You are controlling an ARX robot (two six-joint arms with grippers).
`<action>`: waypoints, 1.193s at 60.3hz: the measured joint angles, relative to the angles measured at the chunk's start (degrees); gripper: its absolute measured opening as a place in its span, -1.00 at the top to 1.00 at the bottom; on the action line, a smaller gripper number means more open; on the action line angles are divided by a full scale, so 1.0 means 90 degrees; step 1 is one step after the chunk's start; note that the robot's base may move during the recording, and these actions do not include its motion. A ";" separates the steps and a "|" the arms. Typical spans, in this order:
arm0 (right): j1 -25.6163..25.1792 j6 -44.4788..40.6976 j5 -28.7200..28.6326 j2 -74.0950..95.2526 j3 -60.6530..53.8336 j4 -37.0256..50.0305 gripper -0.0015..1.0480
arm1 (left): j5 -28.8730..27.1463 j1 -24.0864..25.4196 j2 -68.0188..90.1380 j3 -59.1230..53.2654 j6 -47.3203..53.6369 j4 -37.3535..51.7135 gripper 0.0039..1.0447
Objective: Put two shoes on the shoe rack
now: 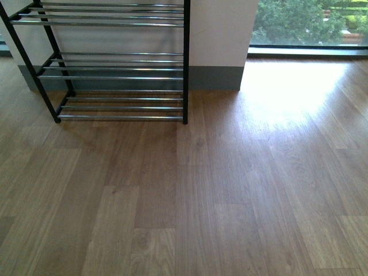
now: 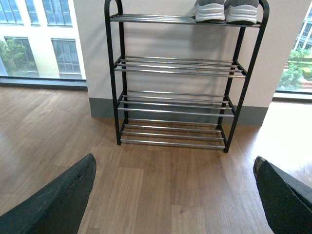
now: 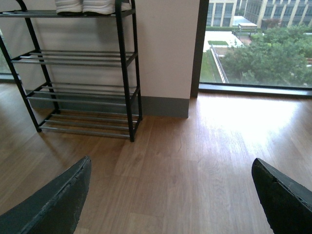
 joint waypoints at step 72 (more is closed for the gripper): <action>0.0000 0.0002 -0.0002 0.0002 0.0000 0.0000 -0.82 | 0.0002 0.0000 0.0000 0.0000 0.0000 0.0000 -0.83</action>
